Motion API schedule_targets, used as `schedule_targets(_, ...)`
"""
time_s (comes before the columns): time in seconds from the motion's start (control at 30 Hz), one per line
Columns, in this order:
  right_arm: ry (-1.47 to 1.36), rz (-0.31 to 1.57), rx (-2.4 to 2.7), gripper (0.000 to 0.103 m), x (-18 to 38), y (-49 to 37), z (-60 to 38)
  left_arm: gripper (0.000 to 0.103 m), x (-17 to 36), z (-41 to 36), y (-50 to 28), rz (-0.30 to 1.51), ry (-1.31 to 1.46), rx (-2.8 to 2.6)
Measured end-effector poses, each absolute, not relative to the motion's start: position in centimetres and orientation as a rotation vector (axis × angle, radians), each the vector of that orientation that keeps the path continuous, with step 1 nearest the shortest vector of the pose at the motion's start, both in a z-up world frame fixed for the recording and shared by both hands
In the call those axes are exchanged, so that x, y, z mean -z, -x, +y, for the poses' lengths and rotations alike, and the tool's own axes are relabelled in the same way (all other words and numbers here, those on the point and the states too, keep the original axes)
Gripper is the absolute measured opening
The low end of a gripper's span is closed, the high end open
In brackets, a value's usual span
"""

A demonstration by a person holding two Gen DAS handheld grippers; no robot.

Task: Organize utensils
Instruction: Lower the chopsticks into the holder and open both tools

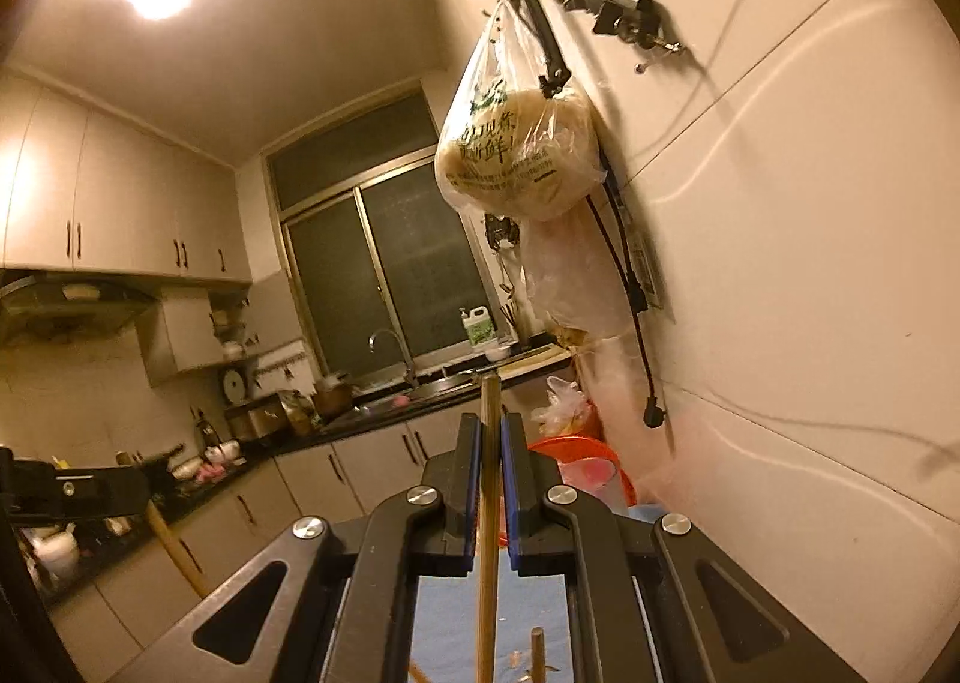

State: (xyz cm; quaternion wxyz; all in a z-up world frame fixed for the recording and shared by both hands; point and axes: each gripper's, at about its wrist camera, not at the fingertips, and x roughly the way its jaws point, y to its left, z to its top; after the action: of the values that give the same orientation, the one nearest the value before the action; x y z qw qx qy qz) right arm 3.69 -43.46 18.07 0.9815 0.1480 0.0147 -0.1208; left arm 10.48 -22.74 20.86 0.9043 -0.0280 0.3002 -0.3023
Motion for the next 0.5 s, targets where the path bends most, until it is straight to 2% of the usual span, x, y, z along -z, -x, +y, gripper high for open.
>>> schedule_targets(0.5, -0.230, 0.152, 0.188, 0.009, -14.2, -2.6, -42.9, 0.007, -15.8, -24.4, -10.9, 0.719, -0.010, 0.610)
